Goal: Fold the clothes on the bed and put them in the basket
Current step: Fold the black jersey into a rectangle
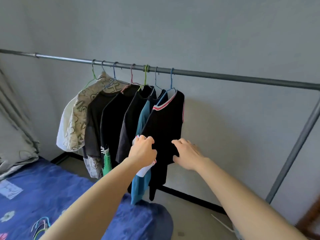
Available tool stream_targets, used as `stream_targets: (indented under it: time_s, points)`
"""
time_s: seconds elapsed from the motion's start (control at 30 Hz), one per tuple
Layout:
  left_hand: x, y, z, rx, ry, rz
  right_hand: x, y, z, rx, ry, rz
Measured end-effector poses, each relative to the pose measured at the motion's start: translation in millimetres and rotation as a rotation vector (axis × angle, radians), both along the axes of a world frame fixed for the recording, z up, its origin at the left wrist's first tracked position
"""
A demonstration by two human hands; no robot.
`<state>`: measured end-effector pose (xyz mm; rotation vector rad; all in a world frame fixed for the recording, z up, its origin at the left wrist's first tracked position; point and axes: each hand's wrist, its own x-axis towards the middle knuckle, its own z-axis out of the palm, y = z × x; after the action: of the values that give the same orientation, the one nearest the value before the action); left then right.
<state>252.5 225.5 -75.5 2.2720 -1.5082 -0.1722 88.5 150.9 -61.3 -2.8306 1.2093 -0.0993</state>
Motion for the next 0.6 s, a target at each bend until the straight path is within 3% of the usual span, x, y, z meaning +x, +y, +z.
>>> stream_targets:
  time_s: [0.27,0.6]
  points:
    - [29,-123,62,-0.191,-0.034,-0.015,36,-145,71,-0.174,-0.046,0.005]
    - [49,-230,87,-0.305,0.085,0.193,98,-293,151,-0.575,-0.138,0.135]
